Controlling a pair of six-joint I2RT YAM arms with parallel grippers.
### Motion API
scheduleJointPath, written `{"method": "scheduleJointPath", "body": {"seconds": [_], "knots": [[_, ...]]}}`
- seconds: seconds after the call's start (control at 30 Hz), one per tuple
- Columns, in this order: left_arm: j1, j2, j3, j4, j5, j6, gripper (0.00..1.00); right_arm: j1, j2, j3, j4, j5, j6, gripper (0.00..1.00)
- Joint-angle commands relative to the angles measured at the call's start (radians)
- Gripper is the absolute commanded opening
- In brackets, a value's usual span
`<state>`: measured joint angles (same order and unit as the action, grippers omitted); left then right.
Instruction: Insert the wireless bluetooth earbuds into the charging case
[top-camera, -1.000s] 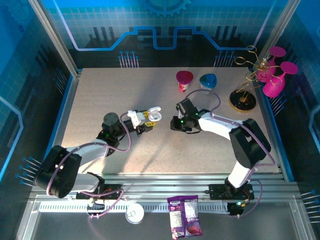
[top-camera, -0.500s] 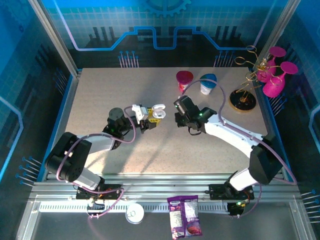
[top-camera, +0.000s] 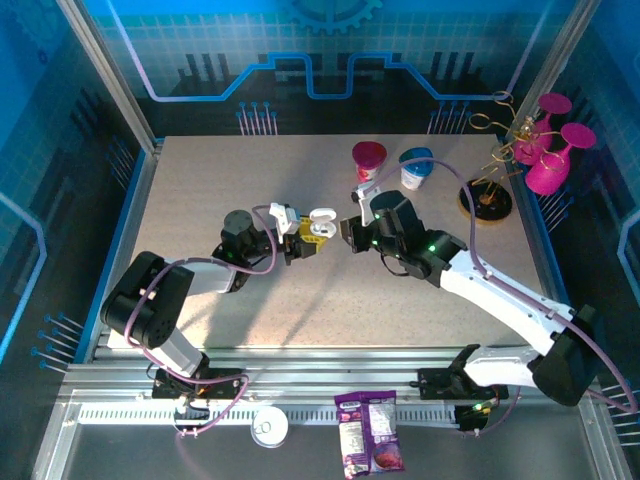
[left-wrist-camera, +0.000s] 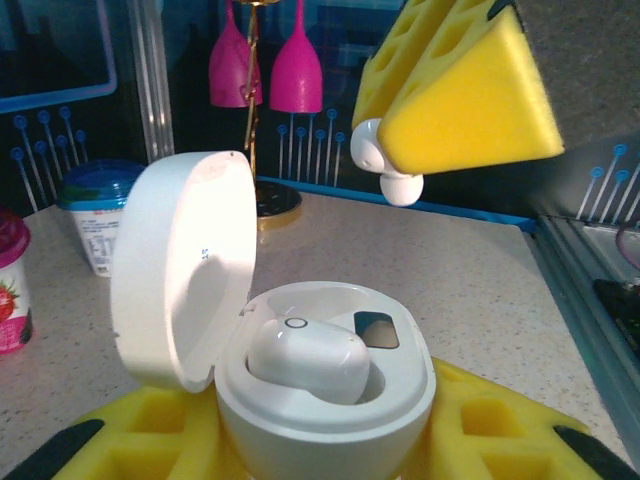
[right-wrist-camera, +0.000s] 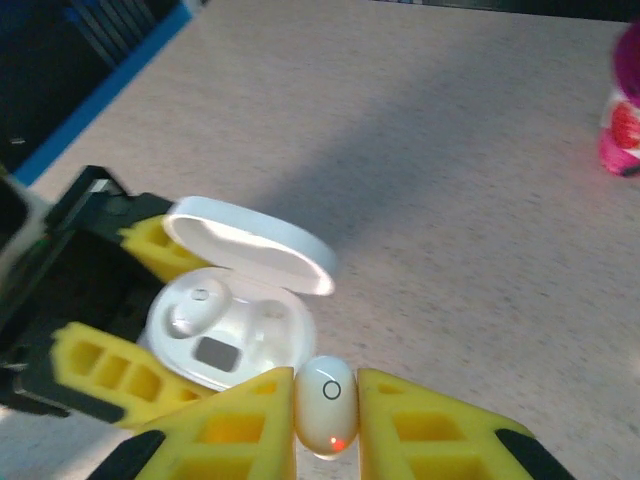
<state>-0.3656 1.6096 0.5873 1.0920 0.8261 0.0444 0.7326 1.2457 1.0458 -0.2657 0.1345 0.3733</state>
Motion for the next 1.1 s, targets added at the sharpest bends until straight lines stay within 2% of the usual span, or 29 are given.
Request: {"method": "scheduleJointPath", "body": {"seconds": [0.0,0.17,0.77,1.07], "knots": [[0.002,0.006,0.027,0.063,0.088,-0.047,0.24,0.012,-0.014,-0.022,0.131,-0.136,-0.055,0.19],[0.002,0.011,0.025,0.124,0.137,-0.110,0.24,0.011,0.013,-0.008,0.138,-0.173,-0.073,0.19],[0.004,0.013,0.024,0.179,0.138,-0.161,0.23,0.009,0.020,-0.066,0.109,-0.137,-0.097,0.19],[0.004,0.014,0.016,0.174,0.138,-0.133,0.23,-0.018,-0.044,-0.061,0.134,-0.211,-0.049,0.40]]}}
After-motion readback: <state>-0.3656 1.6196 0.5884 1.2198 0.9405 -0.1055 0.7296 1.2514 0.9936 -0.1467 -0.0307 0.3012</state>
